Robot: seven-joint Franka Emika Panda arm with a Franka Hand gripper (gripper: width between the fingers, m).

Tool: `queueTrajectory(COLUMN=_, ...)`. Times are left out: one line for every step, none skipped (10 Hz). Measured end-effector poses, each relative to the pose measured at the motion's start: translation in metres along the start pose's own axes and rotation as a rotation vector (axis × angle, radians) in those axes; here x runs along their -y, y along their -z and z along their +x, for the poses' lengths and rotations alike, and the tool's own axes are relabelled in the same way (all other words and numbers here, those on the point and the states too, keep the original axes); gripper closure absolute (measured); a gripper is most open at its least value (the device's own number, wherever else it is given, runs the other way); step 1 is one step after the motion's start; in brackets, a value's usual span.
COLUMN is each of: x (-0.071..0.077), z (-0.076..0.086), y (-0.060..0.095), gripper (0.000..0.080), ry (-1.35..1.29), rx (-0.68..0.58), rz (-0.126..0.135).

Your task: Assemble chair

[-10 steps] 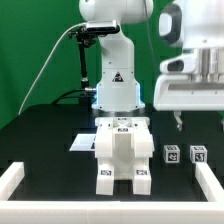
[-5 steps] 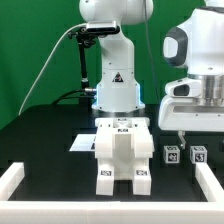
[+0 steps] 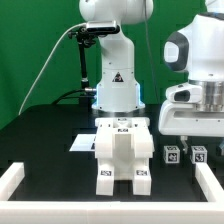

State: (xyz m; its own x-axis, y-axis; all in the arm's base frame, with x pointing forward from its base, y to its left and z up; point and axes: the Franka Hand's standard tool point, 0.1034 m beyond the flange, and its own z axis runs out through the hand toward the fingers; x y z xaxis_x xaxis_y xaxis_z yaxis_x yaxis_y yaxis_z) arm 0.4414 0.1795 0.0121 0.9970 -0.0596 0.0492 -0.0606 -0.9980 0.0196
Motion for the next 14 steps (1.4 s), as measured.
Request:
queueTrajectory(x=0.000, z=0.000, y=0.000, gripper=0.0422, ry=0.000, rx=0.000, rz=0.000)
queueTrajectory(x=0.000, z=0.000, y=0.000, gripper=0.0517, ry=0.001, rx=0.000, rz=0.000)
queueTrajectory(x=0.000, z=0.000, y=0.000, gripper=0.0517, ry=0.001, rx=0.000, rz=0.000)
queueTrajectory(x=0.000, z=0.000, y=0.000, gripper=0.0517, ry=0.001, rx=0.000, rz=0.000)
queueTrajectory(x=0.000, z=0.000, y=0.000, gripper=0.0517, ry=0.001, rx=0.000, rz=0.000)
queueTrajectory(x=0.000, z=0.000, y=0.000, gripper=0.0517, ry=0.001, rx=0.000, rz=0.000)
queueTrajectory(x=0.000, z=0.000, y=0.000, gripper=0.0517, ry=0.001, rx=0.000, rz=0.000)
queueTrajectory(x=0.000, z=0.001, y=0.002, gripper=0.0517, ry=0.008, rx=0.003, rz=-0.001)
queueTrajectory(x=-0.002, z=0.003, y=0.022, gripper=0.0515, ry=0.032, rx=0.024, rz=-0.004)
queueTrajectory(x=-0.009, z=0.012, y=0.053, gripper=0.0515, ry=0.062, rx=0.028, rz=0.007)
queueTrajectory(x=-0.023, z=0.021, y=0.081, gripper=0.0515, ry=0.075, rx=0.033, rz=0.017)
queueTrajectory(x=-0.036, z=0.028, y=0.102, gripper=0.0515, ry=0.092, rx=0.044, rz=0.025)
queueTrajectory(x=-0.056, z=0.039, y=0.125, gripper=0.0515, ry=0.123, rx=0.042, rz=0.036)
queueTrajectory(x=-0.077, z=0.053, y=0.144, gripper=0.0515, ry=0.133, rx=0.013, rz=0.043)
